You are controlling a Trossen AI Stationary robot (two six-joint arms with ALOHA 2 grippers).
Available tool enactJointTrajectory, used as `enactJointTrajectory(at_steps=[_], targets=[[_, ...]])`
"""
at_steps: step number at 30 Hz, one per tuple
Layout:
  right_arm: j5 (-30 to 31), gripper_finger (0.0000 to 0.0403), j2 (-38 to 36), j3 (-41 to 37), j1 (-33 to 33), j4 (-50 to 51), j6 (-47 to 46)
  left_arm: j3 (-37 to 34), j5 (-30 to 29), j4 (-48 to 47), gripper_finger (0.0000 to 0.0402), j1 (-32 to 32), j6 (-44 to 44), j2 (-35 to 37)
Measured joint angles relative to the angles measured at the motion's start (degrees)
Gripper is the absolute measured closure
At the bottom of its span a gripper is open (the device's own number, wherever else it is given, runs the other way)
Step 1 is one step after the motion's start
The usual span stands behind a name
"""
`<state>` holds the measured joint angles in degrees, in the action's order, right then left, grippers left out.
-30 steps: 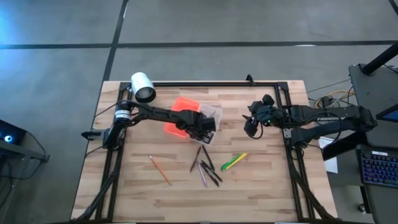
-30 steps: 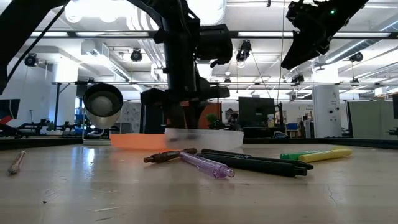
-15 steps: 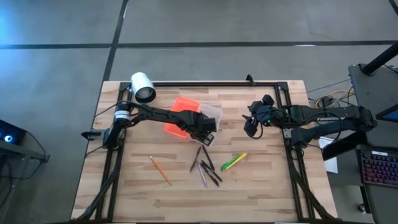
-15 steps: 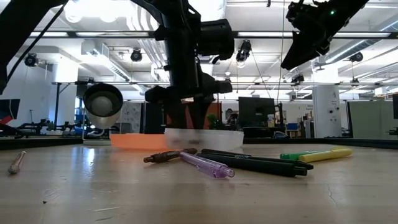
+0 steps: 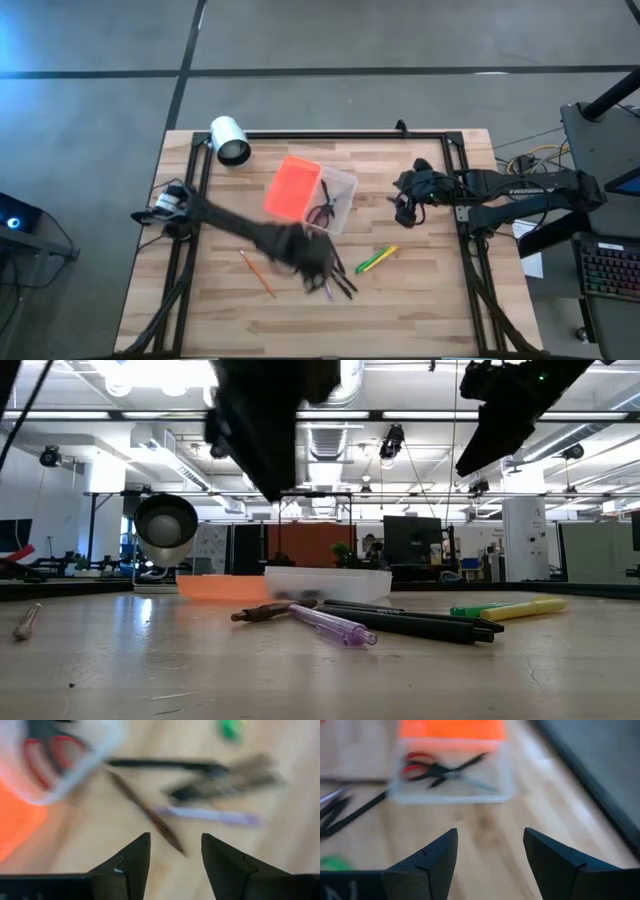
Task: Pick & place school supplies into a supply box
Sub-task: Put the green pen into the orange supply box
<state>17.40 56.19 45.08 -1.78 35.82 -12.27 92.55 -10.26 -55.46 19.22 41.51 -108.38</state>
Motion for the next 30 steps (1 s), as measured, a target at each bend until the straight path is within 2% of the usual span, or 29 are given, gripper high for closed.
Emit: enactJointTrajectory(at_steps=[4, 7, 10, 14, 19, 24, 30], targets=[[-11.8, 0.0183, 2.1, 0.0, 0.7, 2.5, 4.8, 0.0, 0.3, -0.1, 0.0243, 7.2, -0.4, 0.0], [-16.8, 0.0184, 4.6, 0.1, 2.9, 6.6, 6.1, 0.0, 0.2, 0.6, 0.0243, 10.6, 5.8, 0.0], [-17.3, 0.0183, 7.4, -0.3, 6.7, 8.9, 9.0, 0.0, -0.4, 0.5, 0.0243, 12.3, 14.6, 0.0], [-17.4, 0.0184, 11.6, -0.4, 11.2, 8.5, 12.6, 0.0, -0.5, 0.6, 0.0243, 13.7, 22.0, 0.0], [-17.3, 0.0184, 17.0, -0.4, 13.1, 5.0, 14.0, 0.0, -1.3, 1.0, 0.0243, 14.4, 27.7, -0.1], [-17.3, 0.0184, 21.6, -0.4, 15.2, 2.9, 14.4, 0.0, -4.6, 1.8, 0.0243, 15.4, 32.2, -0.1], [-17.4, 0.0184, 26.4, 1.3, 16.3, -5.4, 10.9, -0.1, -9.7, 2.4, 0.0243, 17.3, 37.7, -0.1]])
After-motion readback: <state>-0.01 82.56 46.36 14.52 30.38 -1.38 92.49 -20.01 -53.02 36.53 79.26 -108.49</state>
